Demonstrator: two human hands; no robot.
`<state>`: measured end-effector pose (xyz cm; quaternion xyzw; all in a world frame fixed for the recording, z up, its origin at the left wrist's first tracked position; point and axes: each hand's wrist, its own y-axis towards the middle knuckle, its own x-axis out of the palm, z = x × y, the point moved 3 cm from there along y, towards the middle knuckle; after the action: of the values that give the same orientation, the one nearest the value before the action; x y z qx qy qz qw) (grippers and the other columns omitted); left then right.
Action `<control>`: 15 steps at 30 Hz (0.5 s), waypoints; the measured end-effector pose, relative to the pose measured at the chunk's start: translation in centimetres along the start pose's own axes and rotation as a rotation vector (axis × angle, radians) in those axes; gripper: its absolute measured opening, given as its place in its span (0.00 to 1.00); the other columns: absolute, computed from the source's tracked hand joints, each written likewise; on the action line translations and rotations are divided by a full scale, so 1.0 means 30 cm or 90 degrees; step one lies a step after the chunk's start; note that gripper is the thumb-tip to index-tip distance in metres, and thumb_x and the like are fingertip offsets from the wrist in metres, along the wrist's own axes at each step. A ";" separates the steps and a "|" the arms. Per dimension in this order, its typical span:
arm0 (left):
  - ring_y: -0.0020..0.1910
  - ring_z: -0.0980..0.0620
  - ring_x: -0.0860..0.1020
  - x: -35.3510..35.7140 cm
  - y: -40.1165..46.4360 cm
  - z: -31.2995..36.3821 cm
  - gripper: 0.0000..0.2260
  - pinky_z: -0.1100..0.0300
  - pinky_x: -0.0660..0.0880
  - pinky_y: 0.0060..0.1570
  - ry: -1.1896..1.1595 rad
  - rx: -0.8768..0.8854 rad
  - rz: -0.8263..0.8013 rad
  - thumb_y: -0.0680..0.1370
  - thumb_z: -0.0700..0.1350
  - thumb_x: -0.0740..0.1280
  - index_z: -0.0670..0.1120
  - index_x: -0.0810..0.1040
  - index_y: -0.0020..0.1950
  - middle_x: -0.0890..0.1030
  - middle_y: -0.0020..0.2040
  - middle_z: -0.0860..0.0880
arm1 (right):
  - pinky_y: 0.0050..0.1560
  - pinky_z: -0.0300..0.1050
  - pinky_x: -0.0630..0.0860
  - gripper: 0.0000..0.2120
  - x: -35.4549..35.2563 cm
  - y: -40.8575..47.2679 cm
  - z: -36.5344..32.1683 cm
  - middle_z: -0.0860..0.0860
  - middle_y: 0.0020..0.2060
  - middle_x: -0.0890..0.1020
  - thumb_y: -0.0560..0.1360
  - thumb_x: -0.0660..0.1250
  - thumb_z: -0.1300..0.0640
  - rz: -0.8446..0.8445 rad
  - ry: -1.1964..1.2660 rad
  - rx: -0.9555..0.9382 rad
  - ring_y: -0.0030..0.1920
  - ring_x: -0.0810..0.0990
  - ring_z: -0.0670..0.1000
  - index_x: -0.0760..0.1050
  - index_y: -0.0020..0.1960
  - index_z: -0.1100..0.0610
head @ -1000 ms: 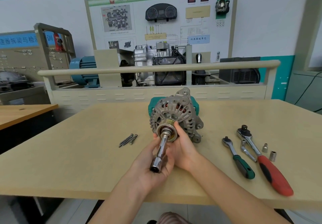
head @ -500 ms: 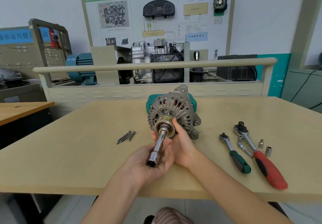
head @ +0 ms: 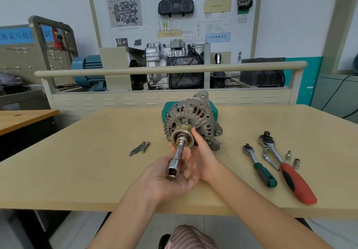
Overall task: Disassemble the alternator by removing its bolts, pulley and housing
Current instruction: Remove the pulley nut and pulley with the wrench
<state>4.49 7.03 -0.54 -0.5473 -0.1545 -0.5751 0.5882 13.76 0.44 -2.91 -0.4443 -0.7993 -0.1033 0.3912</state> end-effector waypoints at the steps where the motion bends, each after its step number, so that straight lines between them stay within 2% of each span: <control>1: 0.22 0.49 0.78 0.001 0.006 -0.004 0.17 0.59 0.77 0.27 -0.010 -0.014 -0.009 0.78 0.41 0.61 0.34 0.80 0.34 0.80 0.32 0.44 | 0.39 0.44 0.79 0.28 -0.002 -0.001 0.000 0.58 0.47 0.83 0.74 0.62 0.37 -0.001 0.002 0.002 0.40 0.83 0.52 0.76 0.58 0.61; 4: 0.19 0.51 0.72 0.002 0.013 -0.013 0.16 0.65 0.70 0.15 -0.076 -0.028 -0.019 0.79 0.43 0.62 0.31 0.79 0.42 0.75 0.32 0.43 | 0.40 0.45 0.80 0.29 -0.004 -0.004 0.002 0.58 0.46 0.84 0.74 0.62 0.37 -0.002 0.016 0.016 0.38 0.84 0.52 0.75 0.58 0.62; 6: 0.18 0.52 0.71 0.008 0.002 -0.010 0.10 0.66 0.67 0.13 -0.101 -0.016 -0.022 0.75 0.42 0.67 0.34 0.77 0.44 0.73 0.33 0.43 | 0.46 0.49 0.78 0.28 -0.003 -0.003 -0.001 0.59 0.49 0.83 0.74 0.63 0.38 0.001 0.018 0.010 0.44 0.83 0.54 0.76 0.57 0.62; 8: 0.20 0.52 0.72 0.016 -0.007 0.000 0.08 0.66 0.68 0.14 -0.089 0.022 -0.024 0.68 0.36 0.69 0.38 0.76 0.46 0.75 0.33 0.41 | 0.51 0.49 0.76 0.27 -0.002 -0.005 -0.003 0.59 0.48 0.83 0.74 0.63 0.39 0.000 0.021 0.000 0.48 0.82 0.55 0.77 0.55 0.63; 10: 0.23 0.52 0.73 0.018 -0.009 0.008 0.08 0.66 0.70 0.15 -0.054 0.045 -0.017 0.67 0.32 0.68 0.37 0.76 0.45 0.75 0.36 0.41 | 0.54 0.49 0.76 0.27 -0.002 -0.006 -0.004 0.59 0.45 0.84 0.74 0.63 0.39 0.004 0.020 -0.010 0.48 0.81 0.55 0.77 0.56 0.63; 13: 0.31 0.53 0.73 0.011 -0.012 0.016 0.05 0.64 0.73 0.17 -0.019 0.065 0.011 0.69 0.34 0.67 0.35 0.75 0.44 0.74 0.34 0.41 | 0.52 0.49 0.77 0.27 -0.001 -0.008 -0.002 0.59 0.46 0.84 0.74 0.63 0.40 0.017 0.015 -0.015 0.48 0.81 0.55 0.76 0.58 0.62; 15: 0.31 0.51 0.75 0.004 -0.015 0.022 0.07 0.61 0.76 0.20 -0.011 0.064 0.022 0.69 0.36 0.68 0.34 0.77 0.44 0.76 0.34 0.40 | 0.50 0.49 0.77 0.27 0.001 -0.008 -0.001 0.59 0.47 0.83 0.74 0.63 0.40 0.026 0.015 -0.014 0.48 0.81 0.55 0.76 0.59 0.62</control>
<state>4.44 7.64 -0.02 -0.5242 -0.1787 -0.5517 0.6237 13.57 0.30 -2.82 -0.4634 -0.7842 -0.1095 0.3978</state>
